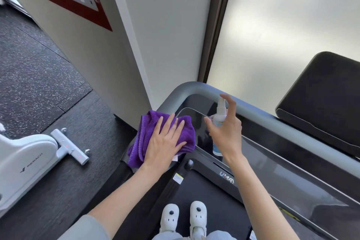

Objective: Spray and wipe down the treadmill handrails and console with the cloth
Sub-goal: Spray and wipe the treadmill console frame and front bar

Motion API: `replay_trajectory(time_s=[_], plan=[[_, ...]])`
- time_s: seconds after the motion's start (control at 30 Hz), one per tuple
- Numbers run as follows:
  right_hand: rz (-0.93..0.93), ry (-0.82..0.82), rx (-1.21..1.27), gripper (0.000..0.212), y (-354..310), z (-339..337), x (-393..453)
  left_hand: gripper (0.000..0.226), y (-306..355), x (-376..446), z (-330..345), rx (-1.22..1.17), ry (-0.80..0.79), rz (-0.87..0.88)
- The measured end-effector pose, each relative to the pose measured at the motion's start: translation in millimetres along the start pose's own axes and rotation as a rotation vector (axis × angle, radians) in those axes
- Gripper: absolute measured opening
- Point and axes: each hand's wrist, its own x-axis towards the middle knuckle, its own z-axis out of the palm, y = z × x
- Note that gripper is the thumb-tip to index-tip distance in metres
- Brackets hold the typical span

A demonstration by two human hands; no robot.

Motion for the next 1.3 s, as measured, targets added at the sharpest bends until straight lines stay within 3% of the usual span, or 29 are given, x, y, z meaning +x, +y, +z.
replay_trajectory(time_s=[0.17, 0.37, 0.47, 0.8, 1.1, 1.3], plan=[[0.013, 0.023, -0.021, 0.070, 3.4, -0.7, -3.0, 0.067, 9.3, 31.7, -0.9, -0.020, -0.058, 0.020], [0.004, 0.076, -0.002, 0.069, 3.1, -9.5, -2.6, 0.061, 32.0, 61.9, -8.0, -0.206, -0.001, -0.102], [0.010, 0.106, -0.005, 0.067, 6.7, -16.9, -5.4, 0.060, 46.1, 50.4, -5.3, -0.215, 0.084, -0.069], [0.038, 0.114, -0.060, 0.069, 14.9, -31.5, 3.2, 0.068, 48.8, 133.0, -7.3, -0.317, 0.067, -0.192], [0.057, 0.126, -0.071, 0.068, 18.0, -30.6, 3.9, 0.062, 67.8, 70.3, 4.4, -0.353, 0.076, -0.039], [0.068, 0.159, -0.057, 0.070, 36.1, -41.2, -0.8, 0.068, 70.1, 119.8, -5.4, -0.327, 0.073, -0.072]])
